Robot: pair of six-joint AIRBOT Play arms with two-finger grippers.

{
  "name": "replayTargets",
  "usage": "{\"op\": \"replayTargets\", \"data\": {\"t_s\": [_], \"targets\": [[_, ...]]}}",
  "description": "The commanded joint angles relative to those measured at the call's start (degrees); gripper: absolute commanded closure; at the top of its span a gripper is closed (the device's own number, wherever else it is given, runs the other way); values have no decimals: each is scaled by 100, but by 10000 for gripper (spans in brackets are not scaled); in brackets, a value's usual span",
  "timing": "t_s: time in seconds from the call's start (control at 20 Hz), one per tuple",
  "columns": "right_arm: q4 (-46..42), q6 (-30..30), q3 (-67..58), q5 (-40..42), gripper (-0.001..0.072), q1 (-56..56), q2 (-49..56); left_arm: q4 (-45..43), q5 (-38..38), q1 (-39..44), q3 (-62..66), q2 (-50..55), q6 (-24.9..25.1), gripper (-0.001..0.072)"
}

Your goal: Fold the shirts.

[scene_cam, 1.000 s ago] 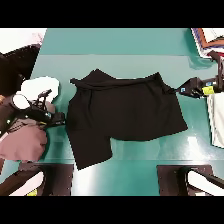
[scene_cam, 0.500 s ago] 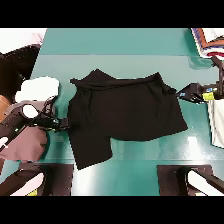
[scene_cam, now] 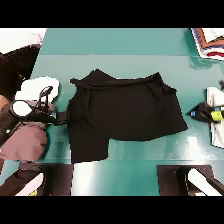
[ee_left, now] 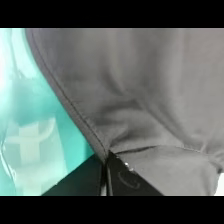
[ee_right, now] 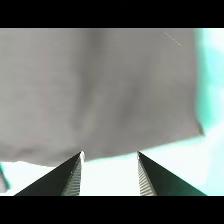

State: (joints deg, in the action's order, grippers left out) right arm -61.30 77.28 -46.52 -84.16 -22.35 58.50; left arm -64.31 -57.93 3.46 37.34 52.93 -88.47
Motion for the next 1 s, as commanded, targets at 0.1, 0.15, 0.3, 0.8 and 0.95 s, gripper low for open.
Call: {"op": "replayTargets", "data": {"t_s": [0.1, 0.15, 0.3, 0.8, 0.95], "targets": [[-256, 72, 1397, 326, 322, -758, -116, 31, 50, 0, 98, -140, -2, 681], [-118, 72, 1558, 511, 323, -715, -111, 31, 48, 0, 98, -140, -2, 681], [240, 79, 1716, 1034, 323, -308, 212, 31, 48, 0, 98, -140, -2, 681], [713, -85, 538, 1641, 694, 1115, 732, 166, -101, 0, 402, -481, -9, 682], [719, -81, -533, 1467, 695, 1108, -136, -105, -264, -4, 1620, -1071, -9, 682]]}}
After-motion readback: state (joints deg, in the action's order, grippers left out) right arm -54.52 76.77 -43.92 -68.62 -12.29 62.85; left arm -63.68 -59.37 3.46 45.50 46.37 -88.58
